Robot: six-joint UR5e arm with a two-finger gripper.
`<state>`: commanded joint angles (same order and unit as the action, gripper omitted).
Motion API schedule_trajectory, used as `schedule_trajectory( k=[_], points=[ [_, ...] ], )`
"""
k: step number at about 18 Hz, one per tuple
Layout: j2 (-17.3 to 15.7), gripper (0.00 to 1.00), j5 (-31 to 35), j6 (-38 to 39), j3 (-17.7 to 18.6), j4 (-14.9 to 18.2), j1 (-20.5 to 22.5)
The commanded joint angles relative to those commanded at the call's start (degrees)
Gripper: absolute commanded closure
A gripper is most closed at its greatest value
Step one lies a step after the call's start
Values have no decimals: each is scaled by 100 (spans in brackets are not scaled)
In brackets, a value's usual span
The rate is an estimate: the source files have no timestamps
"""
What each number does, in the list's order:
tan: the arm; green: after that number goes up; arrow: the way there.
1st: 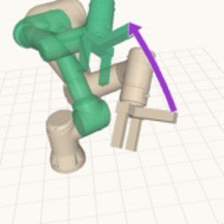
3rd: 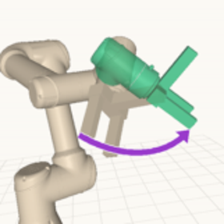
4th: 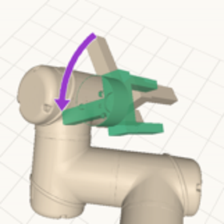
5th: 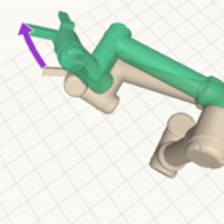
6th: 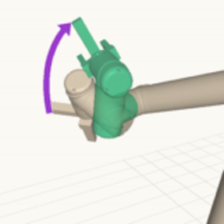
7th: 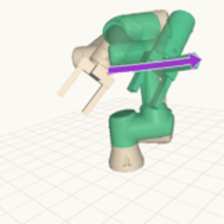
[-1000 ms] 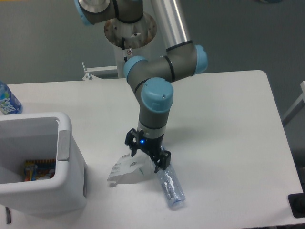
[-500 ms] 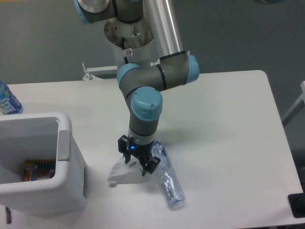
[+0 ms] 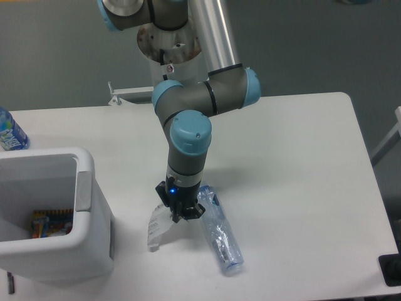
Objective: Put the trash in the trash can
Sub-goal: 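Lower the open gripper onto the plastic bag and close on it, then lift the plastic bag and carry it over the white bin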
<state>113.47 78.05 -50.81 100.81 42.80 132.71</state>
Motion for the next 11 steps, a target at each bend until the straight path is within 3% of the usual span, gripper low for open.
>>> schedule_trajectory(
  k=[4, 11],
  points=[
    [-97, 100, -9, 149, -79, -9, 0],
    [-422, 100, -588, 1044, -702, 0, 88]
  ],
)
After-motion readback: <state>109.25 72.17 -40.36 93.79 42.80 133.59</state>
